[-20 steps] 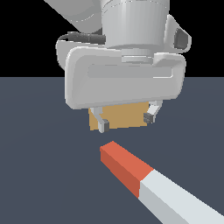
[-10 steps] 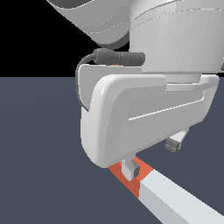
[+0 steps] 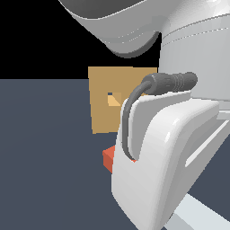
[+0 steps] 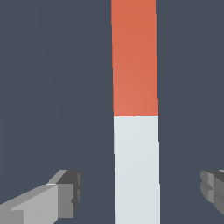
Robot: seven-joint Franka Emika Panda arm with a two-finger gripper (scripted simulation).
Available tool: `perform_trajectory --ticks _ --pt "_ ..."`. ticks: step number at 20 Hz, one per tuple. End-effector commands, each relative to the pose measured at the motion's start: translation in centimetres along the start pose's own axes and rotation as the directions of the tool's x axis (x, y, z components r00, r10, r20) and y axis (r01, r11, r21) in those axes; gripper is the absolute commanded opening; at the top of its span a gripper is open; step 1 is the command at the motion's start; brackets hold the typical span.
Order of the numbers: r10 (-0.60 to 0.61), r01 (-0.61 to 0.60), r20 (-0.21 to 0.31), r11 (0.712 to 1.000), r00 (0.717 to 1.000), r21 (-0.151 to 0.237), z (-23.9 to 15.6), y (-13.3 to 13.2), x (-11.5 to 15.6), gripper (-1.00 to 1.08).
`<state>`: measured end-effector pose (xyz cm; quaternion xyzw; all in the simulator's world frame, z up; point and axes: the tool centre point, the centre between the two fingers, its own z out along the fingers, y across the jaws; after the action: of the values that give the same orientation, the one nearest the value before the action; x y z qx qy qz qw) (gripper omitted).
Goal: Insert the peg into the horizontal hole in a box.
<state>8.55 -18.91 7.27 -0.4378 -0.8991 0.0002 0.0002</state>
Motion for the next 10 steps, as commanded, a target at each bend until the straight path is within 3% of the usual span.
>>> perform_trajectory --ticks 1,10 --pt "-0.013 0.013 0.0 1.0 1.0 0.0 0.18 0.12 -0.42 1.0" --pt "-0.021 0.021 0.0 1.0 1.0 0.0 0.29 0.23 -0.69 1.0"
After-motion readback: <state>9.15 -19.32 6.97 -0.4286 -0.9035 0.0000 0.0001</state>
